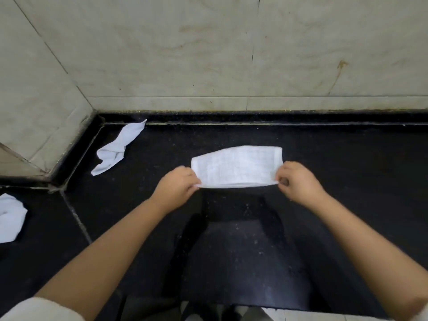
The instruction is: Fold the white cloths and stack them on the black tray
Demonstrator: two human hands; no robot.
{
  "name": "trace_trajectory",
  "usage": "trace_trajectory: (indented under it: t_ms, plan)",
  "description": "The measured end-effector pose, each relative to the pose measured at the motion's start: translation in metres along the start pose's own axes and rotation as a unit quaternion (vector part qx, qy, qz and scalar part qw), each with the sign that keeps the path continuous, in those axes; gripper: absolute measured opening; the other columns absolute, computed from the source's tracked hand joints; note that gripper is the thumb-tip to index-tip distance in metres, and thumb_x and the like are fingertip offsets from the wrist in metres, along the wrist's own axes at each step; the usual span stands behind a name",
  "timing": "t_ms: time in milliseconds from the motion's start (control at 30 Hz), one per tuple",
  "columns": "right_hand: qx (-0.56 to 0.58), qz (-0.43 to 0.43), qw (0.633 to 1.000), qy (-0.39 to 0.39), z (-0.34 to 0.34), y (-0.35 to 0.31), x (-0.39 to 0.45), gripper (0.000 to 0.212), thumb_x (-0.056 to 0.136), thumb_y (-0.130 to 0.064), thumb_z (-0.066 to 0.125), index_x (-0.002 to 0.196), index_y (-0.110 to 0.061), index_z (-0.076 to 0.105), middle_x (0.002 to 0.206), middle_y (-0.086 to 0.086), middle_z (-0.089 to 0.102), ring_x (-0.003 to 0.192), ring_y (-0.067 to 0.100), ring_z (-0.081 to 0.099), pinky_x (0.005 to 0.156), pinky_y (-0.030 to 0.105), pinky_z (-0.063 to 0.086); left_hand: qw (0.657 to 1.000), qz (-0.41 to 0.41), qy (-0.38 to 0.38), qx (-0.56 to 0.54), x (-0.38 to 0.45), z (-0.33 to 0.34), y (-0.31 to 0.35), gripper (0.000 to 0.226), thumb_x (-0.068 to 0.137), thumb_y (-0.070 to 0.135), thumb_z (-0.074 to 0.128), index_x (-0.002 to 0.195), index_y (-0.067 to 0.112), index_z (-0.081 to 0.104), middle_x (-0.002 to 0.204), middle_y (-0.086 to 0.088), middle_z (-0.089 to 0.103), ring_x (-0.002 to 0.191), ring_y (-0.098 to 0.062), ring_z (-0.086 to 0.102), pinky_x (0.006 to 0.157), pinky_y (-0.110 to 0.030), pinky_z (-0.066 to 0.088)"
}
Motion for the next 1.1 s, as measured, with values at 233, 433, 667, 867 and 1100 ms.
trace_trajectory:
  t_ms: [233, 433, 667, 867, 1100]
  plan:
    - [-0.035, 0.027, 0.996, -0.072, 0.103, 0.005, -0.100, 0.014, 0.061, -0.020, 0.081, 0.064, -0.012, 0.070, 0.083, 0.009, 0.070, 0.073, 0.032, 0.068, 0.057, 0.039, 0.055, 0.993, -0.008, -0.114, -0.041, -0.099, 0.114, 0.028, 0.015, 0.065, 0.016, 0.080, 0.078, 0.012, 0.073, 0.078, 0.000, 0.069, 0.068, -0.019, 0.066, 0.057, -0.024, 0.057]
    - [-0.010, 0.279, 0.960, -0.022, 0.082, 0.025, -0.101, 0.025, 0.088, -0.023, 0.055, 0.098, -0.002, 0.064, 0.106, 0.014, 0.062, 0.102, 0.032, 0.054, 0.084, 0.040, 0.044, 0.998, -0.028, -0.045, -0.026, -0.087, 0.098, 0.034, 0.031, 0.081, 0.024, 0.045, 0.081, 0.008, 0.071, 0.084, -0.006, 0.069, 0.075, -0.022, 0.065, 0.061, -0.028, 0.056]
    - [0.011, 0.430, 0.891, -0.148, 0.109, 0.032, -0.107, 0.030, 0.088, -0.022, 0.047, 0.109, -0.002, 0.055, 0.120, 0.017, 0.054, 0.110, 0.032, 0.052, 0.092, 0.039, 0.044, 0.970, -0.194, -0.146, -0.019, -0.036, 0.134, 0.048, 0.061, 0.098, 0.038, 0.032, 0.148, 0.009, 0.013, 0.158, -0.008, 0.004, 0.147, -0.024, -0.003, 0.119, -0.036, 0.003]
    - [-0.004, 0.414, 0.901, -0.130, 0.107, 0.023, -0.103, 0.016, 0.084, -0.009, 0.047, 0.096, -0.005, 0.056, 0.105, 0.013, 0.060, 0.098, 0.029, 0.055, 0.080, 0.035, 0.045, 0.964, -0.203, -0.172, -0.009, -0.049, 0.159, 0.045, 0.062, 0.099, 0.045, 0.023, 0.149, 0.017, 0.002, 0.159, -0.003, -0.007, 0.146, -0.019, -0.009, 0.118, -0.036, -0.007]
    - [0.230, 0.333, 0.913, 0.044, 0.065, -0.010, -0.070, 0.019, 0.081, 0.000, 0.056, 0.072, -0.010, 0.043, 0.066, -0.002, 0.045, 0.062, 0.015, 0.044, 0.050, 0.016, 0.034, 0.973, -0.199, -0.110, -0.043, -0.044, 0.134, 0.045, 0.058, 0.096, 0.043, 0.028, 0.145, 0.012, 0.027, 0.156, -0.009, 0.019, 0.146, -0.024, 0.009, 0.118, -0.042, 0.010]
Point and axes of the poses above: each hand's wrist, its own x-axis towards the middle knuckle, its own z-axis out of the palm, y = z × x, the point moved 10 cm from there along x, towards the middle knuckle
